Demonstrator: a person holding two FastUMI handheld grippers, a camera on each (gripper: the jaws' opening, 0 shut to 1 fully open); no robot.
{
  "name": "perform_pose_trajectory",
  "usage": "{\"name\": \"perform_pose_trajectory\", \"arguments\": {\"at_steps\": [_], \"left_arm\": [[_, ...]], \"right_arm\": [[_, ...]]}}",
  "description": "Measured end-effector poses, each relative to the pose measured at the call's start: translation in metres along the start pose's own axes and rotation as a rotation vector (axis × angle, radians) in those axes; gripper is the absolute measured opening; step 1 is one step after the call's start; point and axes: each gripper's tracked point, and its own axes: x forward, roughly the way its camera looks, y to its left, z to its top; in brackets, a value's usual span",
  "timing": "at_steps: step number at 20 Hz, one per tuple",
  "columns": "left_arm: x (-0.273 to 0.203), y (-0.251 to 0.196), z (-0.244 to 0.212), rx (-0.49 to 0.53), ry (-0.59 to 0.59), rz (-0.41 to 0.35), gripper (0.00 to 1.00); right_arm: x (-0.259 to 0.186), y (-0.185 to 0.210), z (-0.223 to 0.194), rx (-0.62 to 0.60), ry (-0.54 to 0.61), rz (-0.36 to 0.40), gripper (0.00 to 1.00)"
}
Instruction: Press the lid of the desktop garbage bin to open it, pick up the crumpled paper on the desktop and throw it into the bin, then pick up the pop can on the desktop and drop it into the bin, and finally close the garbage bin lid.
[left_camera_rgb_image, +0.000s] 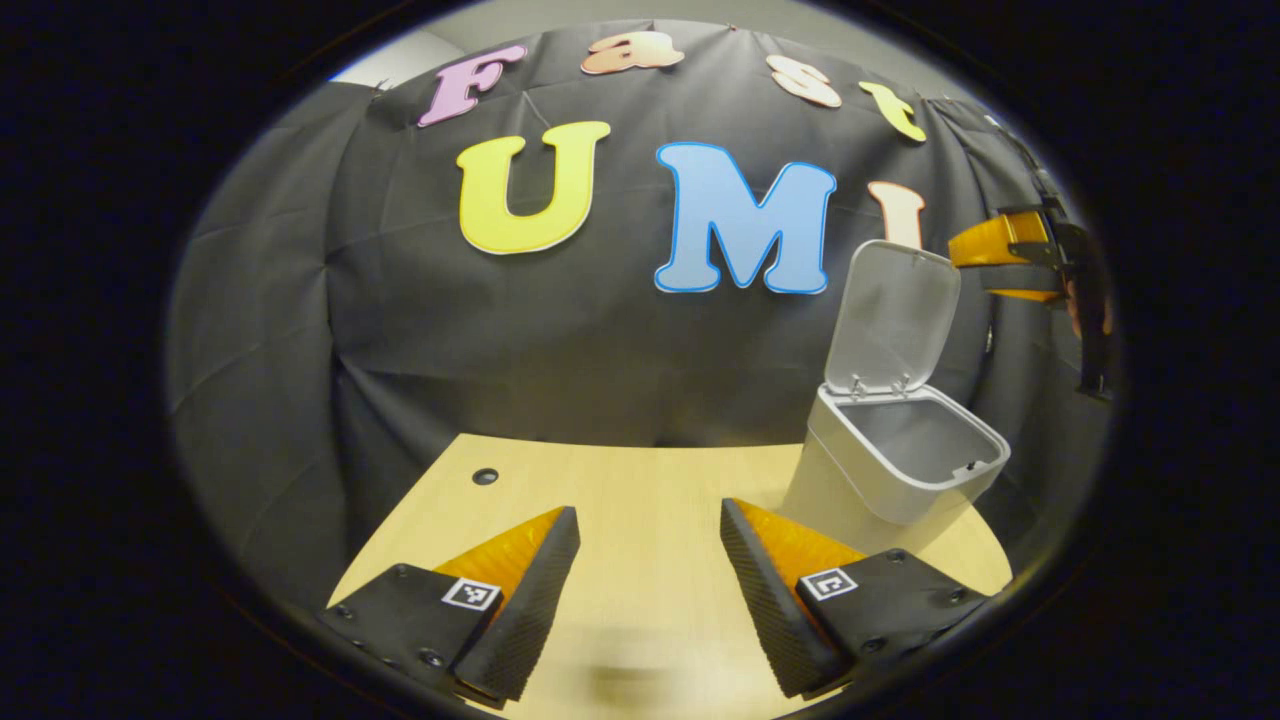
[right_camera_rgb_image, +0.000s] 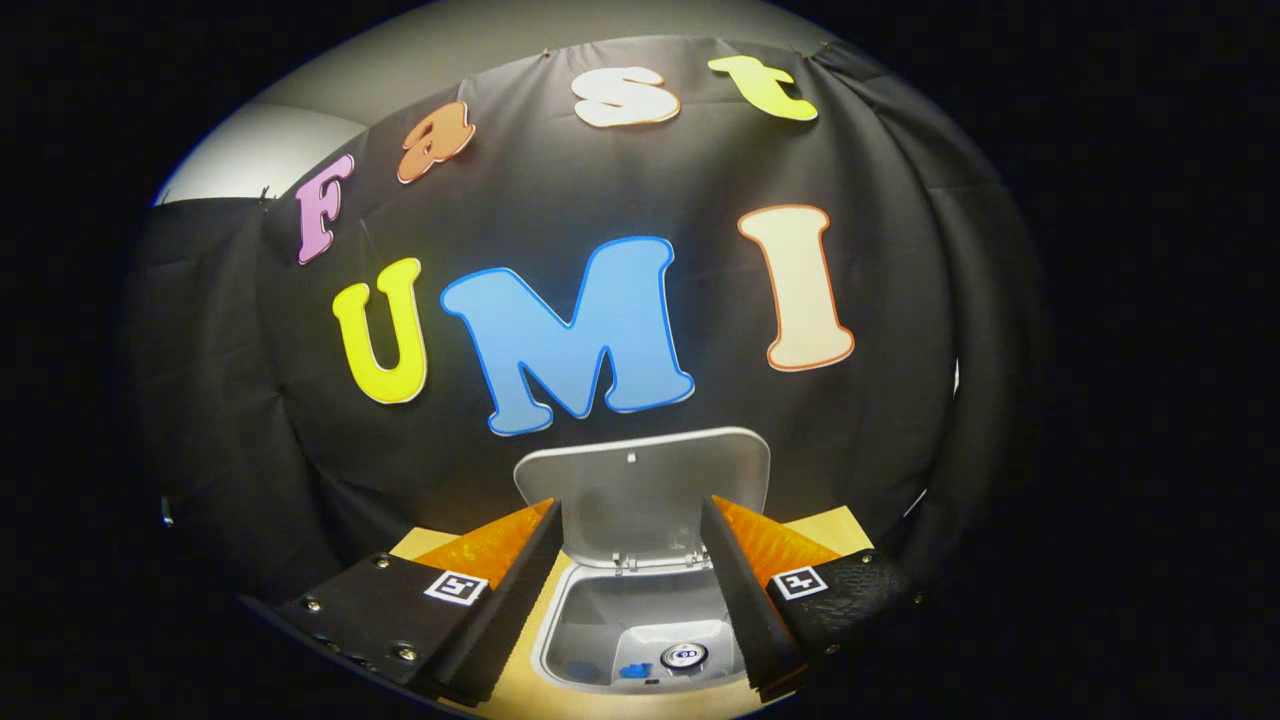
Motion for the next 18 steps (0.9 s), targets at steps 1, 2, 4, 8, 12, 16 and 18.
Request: {"name": "perform_pose_trajectory", "arguments": {"at_steps": [1,2,4,8,12,16,18], "left_arm": [[0.000,0.002,0.002,-0.005,-0.003,0.001,0.93],[-0.002,0.003,0.003,-0.011,-0.006,0.003,0.93],[-0.004,0.011,0.008,-0.017,-0.013,0.015,0.93],[-0.010,0.025,0.011,-0.031,-0.014,0.045,0.93],[-0.014,0.041,0.010,-0.049,-0.013,0.079,0.93],[-0.018,0.054,0.005,-0.075,-0.005,0.106,0.93],[-0.017,0.058,0.004,-0.084,-0.001,0.114,0.93]], "right_arm": [[0.004,0.001,0.006,0.002,-0.012,-0.002,0.88],[0.008,0.002,0.012,0.003,-0.017,-0.003,0.88],[0.018,0.001,0.021,0.006,-0.026,-0.005,0.88],[0.042,0.000,0.038,-0.013,-0.047,-0.026,0.88],[0.072,-0.005,0.048,-0.057,-0.031,-0.056,0.88],[0.093,-0.012,0.045,-0.120,0.013,-0.091,0.88],[0.097,-0.014,0.033,-0.135,0.056,-0.097,0.88]]}}
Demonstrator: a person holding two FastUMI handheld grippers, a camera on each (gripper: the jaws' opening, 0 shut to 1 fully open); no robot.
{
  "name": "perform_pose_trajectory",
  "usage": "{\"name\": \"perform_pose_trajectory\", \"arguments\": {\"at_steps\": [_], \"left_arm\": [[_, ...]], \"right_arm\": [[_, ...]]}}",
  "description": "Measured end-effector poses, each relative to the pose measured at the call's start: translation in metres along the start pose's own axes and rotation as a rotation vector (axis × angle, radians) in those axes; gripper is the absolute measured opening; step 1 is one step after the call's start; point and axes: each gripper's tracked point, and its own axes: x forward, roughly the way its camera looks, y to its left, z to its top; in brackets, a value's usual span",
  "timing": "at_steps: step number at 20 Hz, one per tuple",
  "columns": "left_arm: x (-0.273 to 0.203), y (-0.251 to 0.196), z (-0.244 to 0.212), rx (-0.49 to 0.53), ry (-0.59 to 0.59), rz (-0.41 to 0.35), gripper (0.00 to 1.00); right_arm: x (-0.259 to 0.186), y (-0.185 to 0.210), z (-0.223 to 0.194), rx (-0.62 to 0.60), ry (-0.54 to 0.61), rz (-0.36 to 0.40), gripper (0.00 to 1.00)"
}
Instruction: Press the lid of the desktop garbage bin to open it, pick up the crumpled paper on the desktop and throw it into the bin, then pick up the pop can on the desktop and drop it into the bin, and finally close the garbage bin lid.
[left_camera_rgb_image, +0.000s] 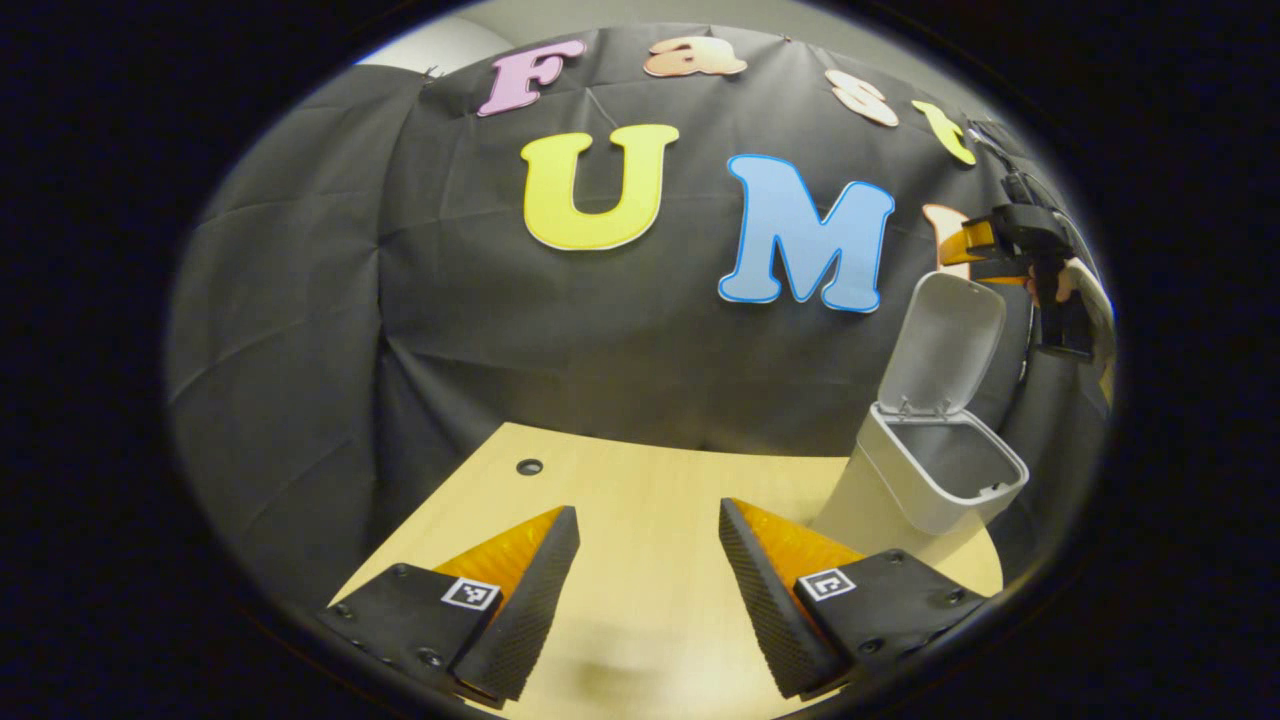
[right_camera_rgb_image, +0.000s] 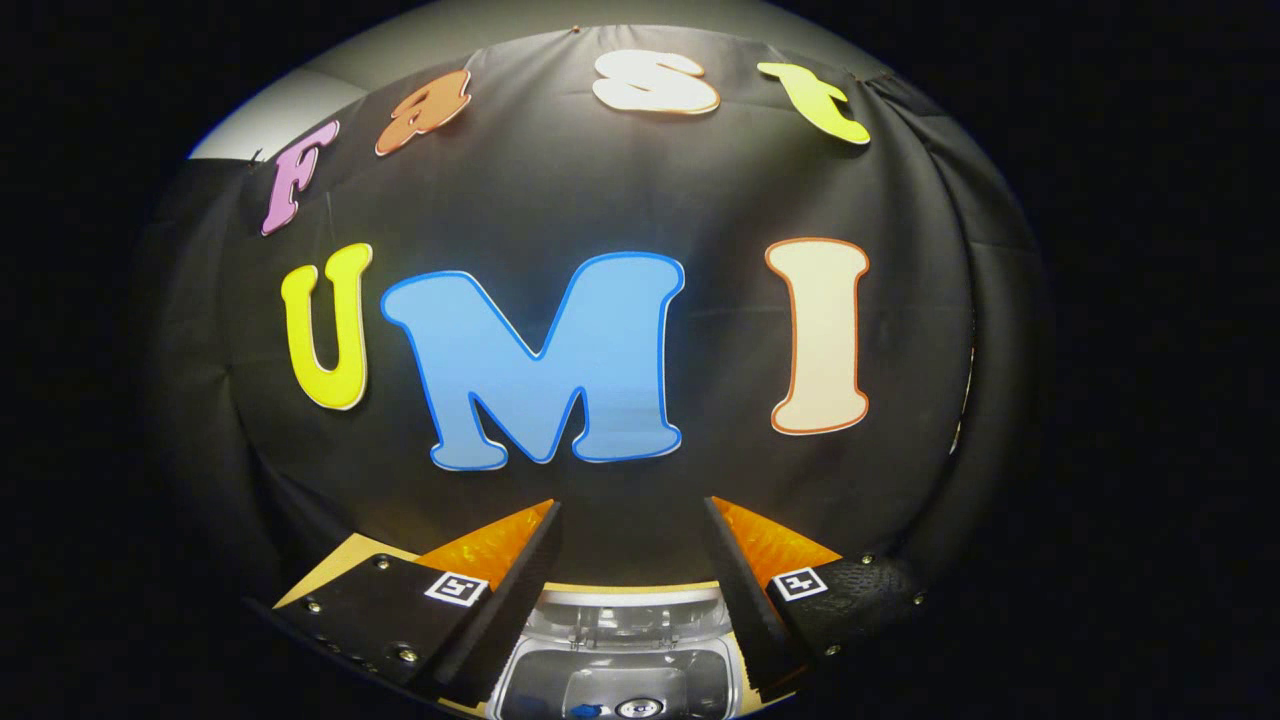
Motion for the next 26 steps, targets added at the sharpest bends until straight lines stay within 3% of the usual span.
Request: {"name": "perform_pose_trajectory", "arguments": {"at_steps": [4,6,7,9,10,12,19,26], "left_arm": [[0.003,-0.003,-0.002,0.010,0.004,-0.003,0.93],[0.006,-0.009,-0.005,0.016,0.006,-0.014,0.99],[0.006,-0.014,-0.006,0.017,0.007,-0.024,0.93],[0.006,-0.023,-0.008,0.020,0.010,-0.043,0.93],[0.005,-0.028,-0.010,0.021,0.010,-0.049,0.99],[0.005,-0.037,-0.011,0.023,0.011,-0.068,0.93],[-0.001,-0.053,-0.014,0.044,0.011,-0.101,0.93],[-0.003,-0.058,-0.013,0.054,0.011,-0.106,0.93]], "right_arm": [[-0.003,-0.001,-0.012,-0.020,0.043,0.010,0.88],[-0.015,0.001,-0.019,-0.007,0.052,0.021,0.88],[-0.021,0.002,-0.022,-0.005,0.058,0.027,0.88],[-0.032,0.003,-0.033,-0.011,0.077,0.038,0.88],[-0.039,0.003,-0.039,-0.013,0.089,0.043,0.88],[-0.049,0.003,-0.056,-0.012,0.118,0.054,0.88],[-0.074,0.005,-0.143,-0.018,0.282,0.072,0.89],[-0.077,0.002,-0.181,-0.028,0.337,0.073,0.89]]}}
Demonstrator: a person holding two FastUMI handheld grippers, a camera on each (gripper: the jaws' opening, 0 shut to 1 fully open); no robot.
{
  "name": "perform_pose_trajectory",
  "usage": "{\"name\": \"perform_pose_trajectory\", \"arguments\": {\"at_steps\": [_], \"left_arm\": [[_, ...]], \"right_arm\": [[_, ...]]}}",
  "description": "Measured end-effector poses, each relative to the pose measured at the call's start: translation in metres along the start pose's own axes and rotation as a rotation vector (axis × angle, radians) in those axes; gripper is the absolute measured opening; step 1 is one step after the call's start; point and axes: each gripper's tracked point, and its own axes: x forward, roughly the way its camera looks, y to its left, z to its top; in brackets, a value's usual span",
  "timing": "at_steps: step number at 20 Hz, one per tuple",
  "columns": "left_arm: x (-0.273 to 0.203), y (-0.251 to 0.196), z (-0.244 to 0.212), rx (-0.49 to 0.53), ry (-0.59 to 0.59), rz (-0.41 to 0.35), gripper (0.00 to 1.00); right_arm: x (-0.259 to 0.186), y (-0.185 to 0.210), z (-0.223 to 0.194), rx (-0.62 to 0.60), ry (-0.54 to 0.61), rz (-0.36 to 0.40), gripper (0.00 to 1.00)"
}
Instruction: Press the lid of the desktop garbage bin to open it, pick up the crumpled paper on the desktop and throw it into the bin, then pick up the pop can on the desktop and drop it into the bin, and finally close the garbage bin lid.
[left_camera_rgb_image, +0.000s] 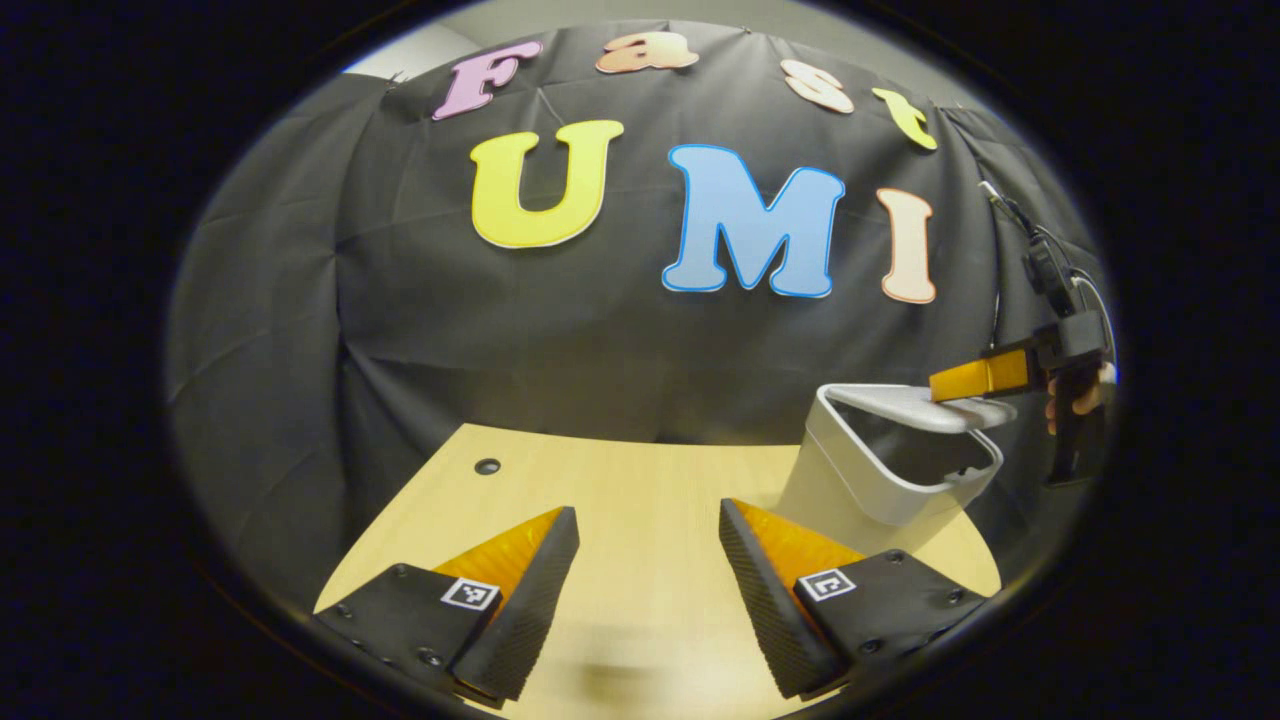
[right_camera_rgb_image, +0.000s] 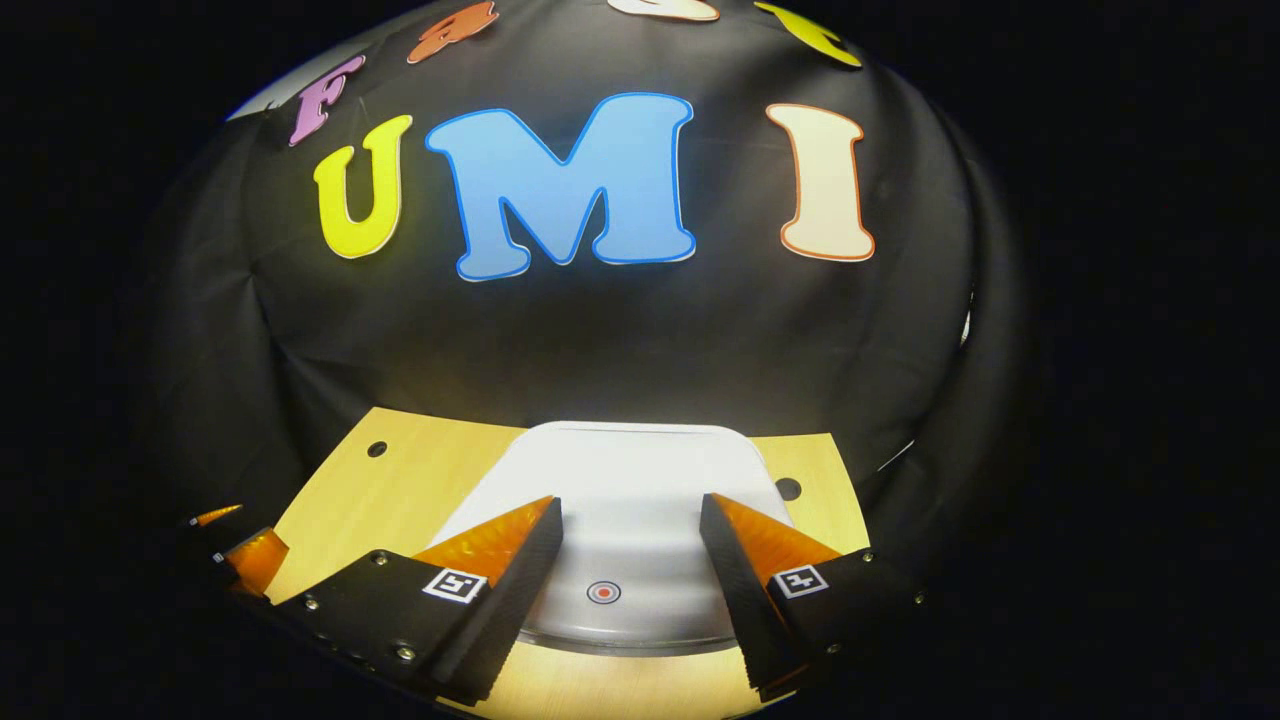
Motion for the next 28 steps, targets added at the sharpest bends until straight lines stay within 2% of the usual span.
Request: {"name": "perform_pose_trajectory", "arguments": {"at_steps": [5,12,23,26,27,28], "left_arm": [[0.000,0.002,0.000,0.003,0.004,0.003,0.93],[0.005,0.000,-0.003,-0.002,0.012,-0.001,0.93],[0.012,-0.011,-0.003,0.005,0.016,-0.031,0.93],[0.013,-0.010,-0.001,0.010,0.014,-0.032,0.93],[0.014,-0.010,-0.002,0.013,0.016,-0.032,0.99],[0.014,-0.009,-0.001,0.014,0.015,-0.031,0.99]], "right_arm": [[0.007,0.002,-0.021,-0.017,0.043,-0.001,0.89],[0.009,0.003,-0.025,-0.012,0.051,0.012,0.89],[0.010,0.004,-0.031,-0.055,0.011,-0.007,0.90],[0.009,0.004,-0.032,-0.035,-0.011,-0.003,0.90],[0.010,0.004,-0.033,-0.033,-0.017,-0.005,0.90],[0.009,0.004,-0.033,-0.037,-0.022,-0.007,0.90]]}}
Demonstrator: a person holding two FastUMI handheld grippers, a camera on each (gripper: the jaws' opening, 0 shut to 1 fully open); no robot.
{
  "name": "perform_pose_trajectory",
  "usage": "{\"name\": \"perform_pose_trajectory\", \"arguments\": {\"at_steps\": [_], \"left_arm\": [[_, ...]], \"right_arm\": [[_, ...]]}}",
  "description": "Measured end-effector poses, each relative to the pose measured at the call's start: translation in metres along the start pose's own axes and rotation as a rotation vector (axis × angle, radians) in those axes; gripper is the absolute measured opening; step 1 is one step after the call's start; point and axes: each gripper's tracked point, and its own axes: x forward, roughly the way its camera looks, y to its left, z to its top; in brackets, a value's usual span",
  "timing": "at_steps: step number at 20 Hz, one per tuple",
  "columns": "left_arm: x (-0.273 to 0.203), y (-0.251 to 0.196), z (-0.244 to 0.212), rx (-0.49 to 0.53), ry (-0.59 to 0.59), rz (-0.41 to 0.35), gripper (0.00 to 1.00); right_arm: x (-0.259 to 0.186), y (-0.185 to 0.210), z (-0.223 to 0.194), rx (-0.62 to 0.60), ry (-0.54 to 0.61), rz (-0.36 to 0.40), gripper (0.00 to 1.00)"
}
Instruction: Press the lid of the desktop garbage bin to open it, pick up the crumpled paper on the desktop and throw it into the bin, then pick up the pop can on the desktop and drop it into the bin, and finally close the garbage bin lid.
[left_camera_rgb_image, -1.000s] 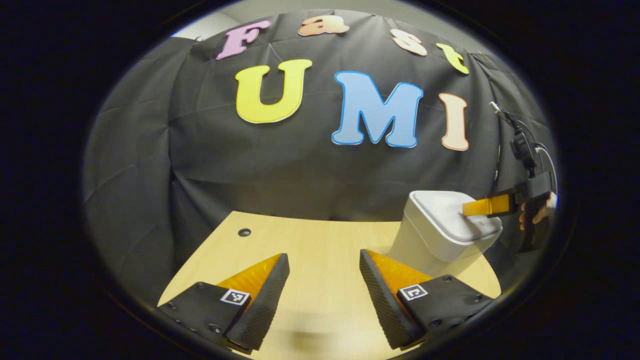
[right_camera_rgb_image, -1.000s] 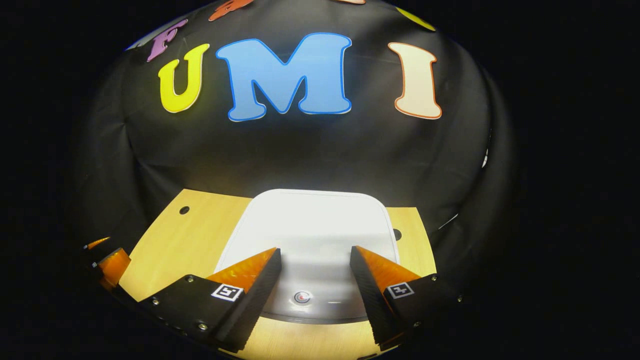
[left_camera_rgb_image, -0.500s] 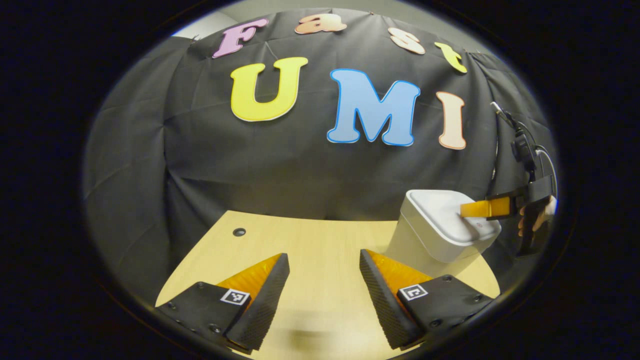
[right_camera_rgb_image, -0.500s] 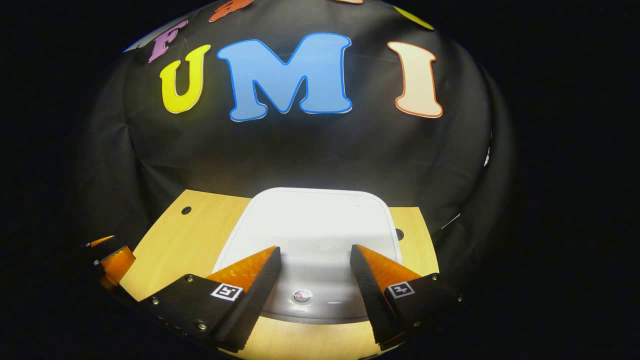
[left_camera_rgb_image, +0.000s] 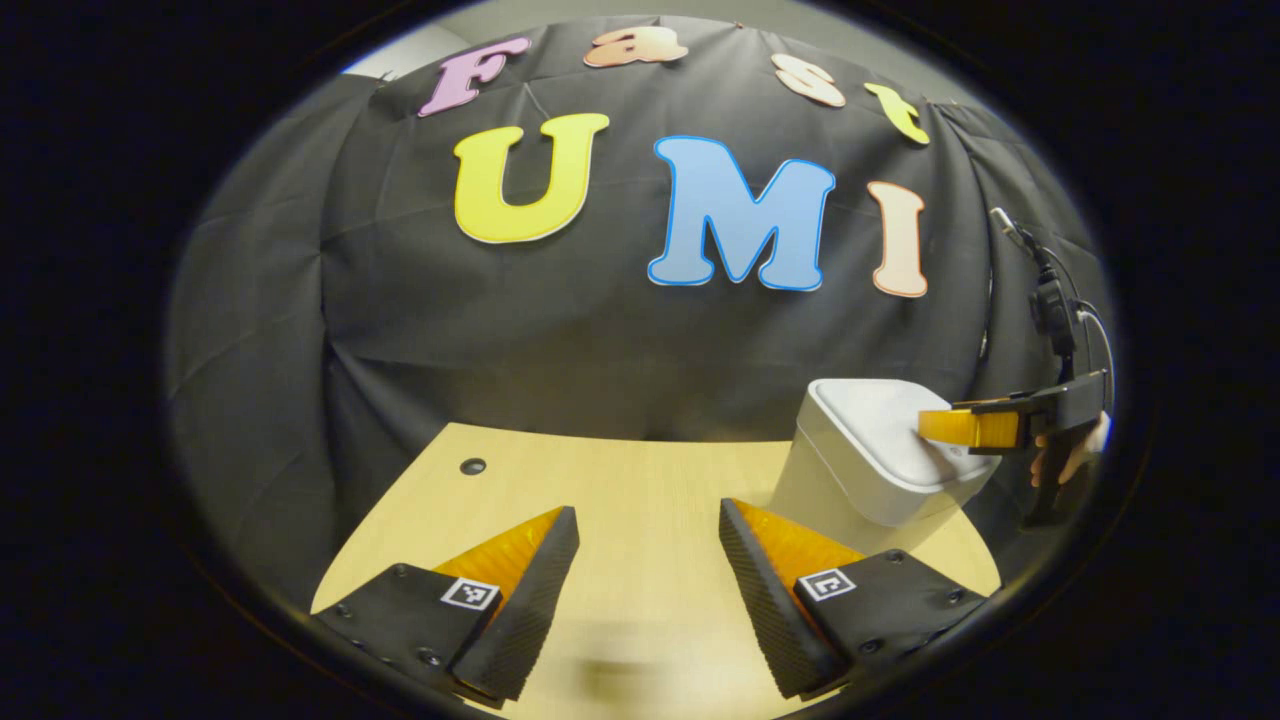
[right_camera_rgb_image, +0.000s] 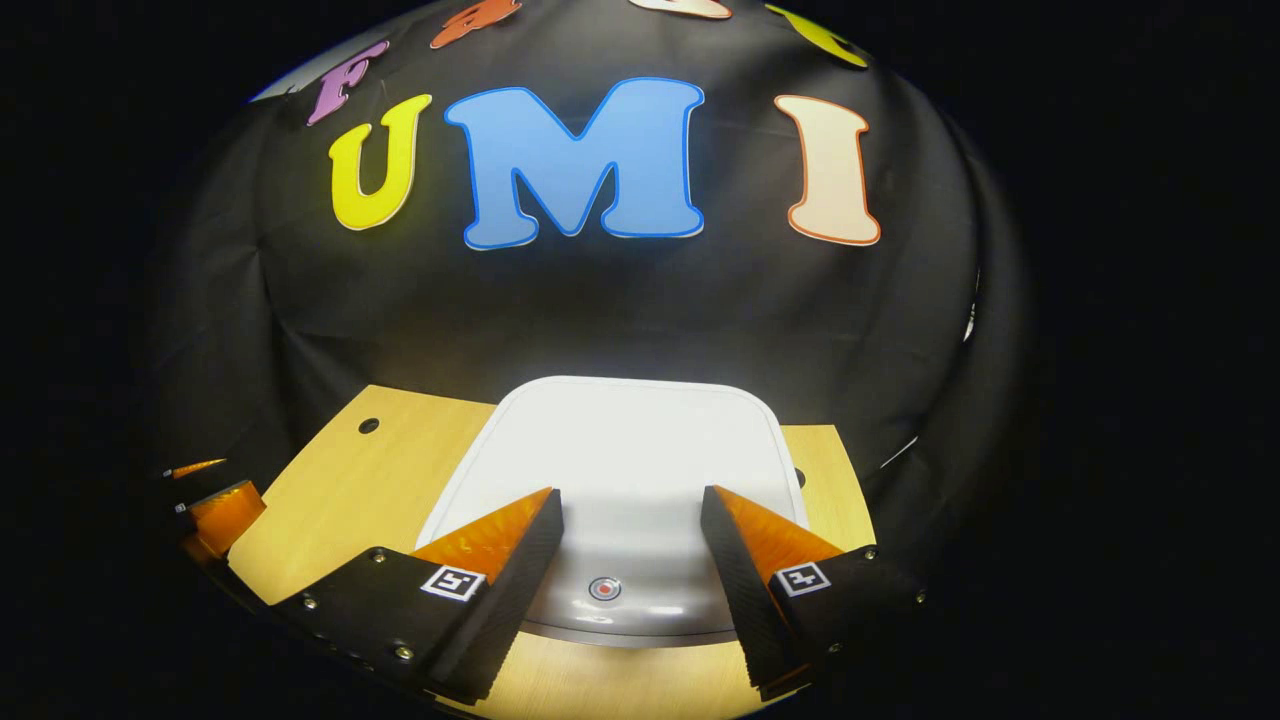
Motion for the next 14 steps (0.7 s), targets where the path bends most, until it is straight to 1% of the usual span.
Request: {"name": "perform_pose_trajectory", "arguments": {"at_steps": [6,9,10,14], "left_arm": [[-0.0049,0.0035,0.0009,-0.002,-0.005,0.004,0.99],[-0.0055,0.0059,0.0048,0.012,-0.013,0.008,0.99],[-0.0065,0.0065,0.0046,0.016,-0.015,0.008,0.93],[-0.0063,0.0030,0.0057,0.023,-0.018,0.005,0.93]], "right_arm": [[-0.0005,-0.0001,-0.0005,0.000,-0.046,-0.010,0.90],[-0.0028,0.0021,0.0036,0.017,-0.074,0.029,0.89],[-0.0035,0.0019,0.0044,0.027,-0.077,0.033,0.90],[-0.0072,0.0057,0.0062,0.036,-0.095,0.041,0.92]]}}
